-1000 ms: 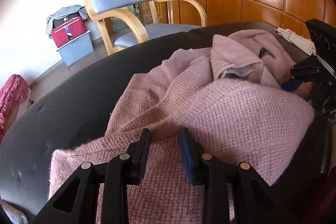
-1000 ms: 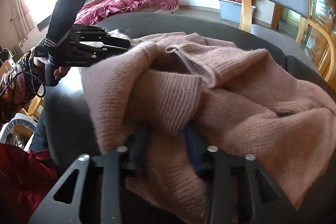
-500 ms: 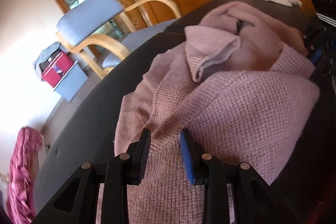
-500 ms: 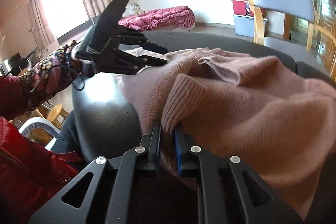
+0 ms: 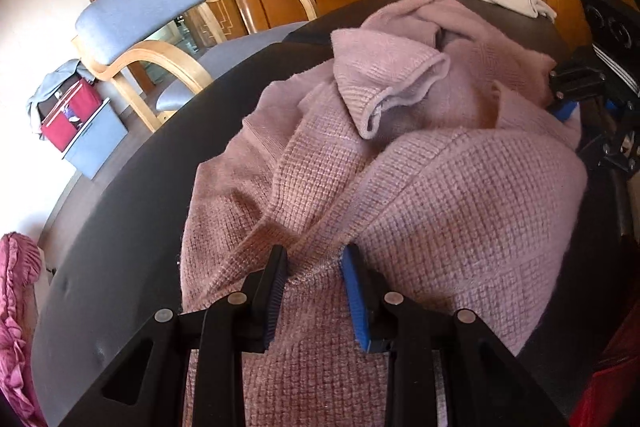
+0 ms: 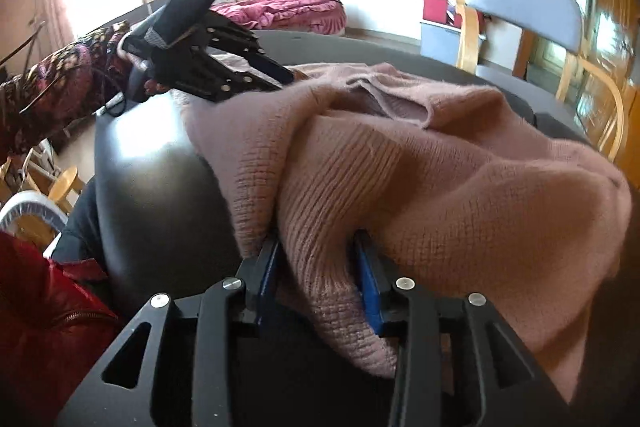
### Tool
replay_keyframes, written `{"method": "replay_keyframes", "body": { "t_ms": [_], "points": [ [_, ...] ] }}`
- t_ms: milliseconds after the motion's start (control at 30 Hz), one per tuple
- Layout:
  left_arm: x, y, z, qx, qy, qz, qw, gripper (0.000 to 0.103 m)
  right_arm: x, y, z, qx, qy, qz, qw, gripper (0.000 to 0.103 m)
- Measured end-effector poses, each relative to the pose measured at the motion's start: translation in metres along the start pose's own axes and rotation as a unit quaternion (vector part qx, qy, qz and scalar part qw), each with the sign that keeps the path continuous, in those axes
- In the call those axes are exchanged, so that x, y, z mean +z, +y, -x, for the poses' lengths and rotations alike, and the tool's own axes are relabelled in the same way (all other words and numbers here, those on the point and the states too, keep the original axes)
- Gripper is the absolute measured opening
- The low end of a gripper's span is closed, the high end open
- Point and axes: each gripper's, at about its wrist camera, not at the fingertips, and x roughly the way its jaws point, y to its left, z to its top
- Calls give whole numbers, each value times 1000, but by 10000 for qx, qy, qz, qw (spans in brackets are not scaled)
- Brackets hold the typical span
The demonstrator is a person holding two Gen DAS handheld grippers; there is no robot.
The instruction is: Fold clothes
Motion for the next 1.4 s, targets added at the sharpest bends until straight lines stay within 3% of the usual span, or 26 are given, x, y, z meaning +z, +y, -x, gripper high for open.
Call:
{"method": "replay_keyframes", "body": {
  "t_ms": [167, 300, 400, 467, 567, 667, 800, 900, 1033, 1100, 1133, 1300, 1400],
  "points": [
    [2, -7, -5, 144, 6, -119, 9998, 27, 3, -1, 0, 71, -24, -241, 9997, 38],
    [3, -14, -7, 249, -10, -203, 9995, 13, 4, 4, 3, 35, -21, -275, 9996, 38],
    [2, -23, -6, 404, -37, -170, 9990, 1, 4, 8, 5, 8, -19, -301, 9995, 33],
    [1, -32, -5, 666, -85, -177, 9976, 0, 5, 13, 6, -66, -49, -326, 9994, 20],
    [-2, -40, 4, 1102, -230, -48, 9936, 1, 5, 21, 9, -325, -194, -239, 9990, 13],
    [-5, -38, 25, 1217, -560, 418, 9901, 1, 8, 24, 24, -900, -613, -220, 9938, 12],
    [-5, -31, 68, 1365, -1253, 1119, 9763, 0, 21, 21, 48, -1675, -1235, -233, 9778, 12],
    [1, -29, 102, 1359, -1816, 1391, 9640, 0, 37, 17, 66, -1862, -1699, -379, 9670, 12],
    [11, -36, 116, 1387, -2036, 1254, 9610, 2, 57, 26, 89, -2081, -2245, -216, 9518, 12],
    [11, -36, 112, 1509, -2013, 1180, 9606, 3, 66, 36, 97, -2154, -2398, 9, 9466, 12],
    [10, -33, 106, 1449, -1878, 1244, 9635, 9, 67, 37, 98, -2125, -2395, 60, 9473, 12],
    [-6, 4, 70, 767, -1184, 1988, 9698, 19, 41, 24, 84, -1870, -1898, -174, 9637, 11],
    [-7, 2, 50, 572, -727, 1818, 9790, 23, 14, 13, 70, -1502, -1419, -428, 9775, 12]
  ]
}}
